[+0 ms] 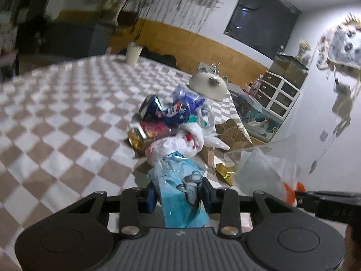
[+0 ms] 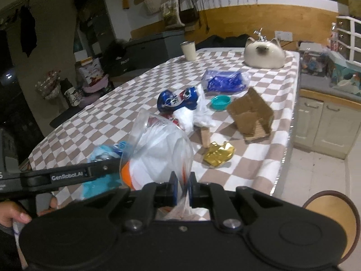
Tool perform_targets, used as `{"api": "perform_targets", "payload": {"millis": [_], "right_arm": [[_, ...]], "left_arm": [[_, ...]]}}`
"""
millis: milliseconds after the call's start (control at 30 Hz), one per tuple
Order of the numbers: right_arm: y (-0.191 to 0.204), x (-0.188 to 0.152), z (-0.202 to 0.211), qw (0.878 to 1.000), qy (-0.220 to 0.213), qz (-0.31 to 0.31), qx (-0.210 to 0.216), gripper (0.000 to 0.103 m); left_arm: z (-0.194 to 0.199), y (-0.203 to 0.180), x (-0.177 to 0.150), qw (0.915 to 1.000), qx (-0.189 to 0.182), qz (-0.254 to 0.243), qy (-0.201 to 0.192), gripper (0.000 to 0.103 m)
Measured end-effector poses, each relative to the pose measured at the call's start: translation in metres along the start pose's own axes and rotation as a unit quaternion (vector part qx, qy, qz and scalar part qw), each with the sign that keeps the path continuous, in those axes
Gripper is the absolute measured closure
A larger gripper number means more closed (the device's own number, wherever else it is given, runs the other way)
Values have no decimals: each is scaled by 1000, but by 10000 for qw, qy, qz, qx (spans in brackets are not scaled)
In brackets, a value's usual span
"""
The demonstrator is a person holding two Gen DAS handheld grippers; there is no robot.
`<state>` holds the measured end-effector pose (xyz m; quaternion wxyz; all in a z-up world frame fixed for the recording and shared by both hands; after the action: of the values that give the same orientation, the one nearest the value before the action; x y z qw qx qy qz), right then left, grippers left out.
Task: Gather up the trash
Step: 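Grasp the blue snack bag with left tool while right tool grasps clear plastic bag, then carry both held bags over the tan wastebasket with both tools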
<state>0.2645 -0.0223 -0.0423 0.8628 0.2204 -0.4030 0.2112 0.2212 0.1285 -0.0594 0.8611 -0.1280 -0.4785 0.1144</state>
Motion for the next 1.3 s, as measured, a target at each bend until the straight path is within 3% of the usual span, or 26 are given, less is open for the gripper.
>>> {"api": "perform_targets", "payload": {"millis": [200,467,867,1300], "right_arm": [[-8,-3,17,9997,-151,-53,-179,94],[-16,-7,42,9982,-386,-37,-463,94],[-46,-18,83,9936,-635,-153,-923,94],[-105,-40,129,9835,-801,-550,-1526,94]], "left_arm": [[16,-14,4,9966,345,-697,-272,64],[26,-29,3,9940,434,-930,-373,64],[30,-74,-1,9923,145,-1122,-500,64],[12,-155,-13,9870,-390,-1497,-441,64]]}}
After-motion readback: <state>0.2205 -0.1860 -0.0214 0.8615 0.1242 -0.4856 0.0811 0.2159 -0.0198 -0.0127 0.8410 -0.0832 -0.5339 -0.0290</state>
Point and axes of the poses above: each gripper's, at about its wrist camera, not at the fingertips, and z roughly against the way its jaws point, y to its left, x to its top, the point moved 10 cm from there along -z, roughly the way its jaws point, and after that the axes turned 2 degrees about z, right-handed, at the moved point
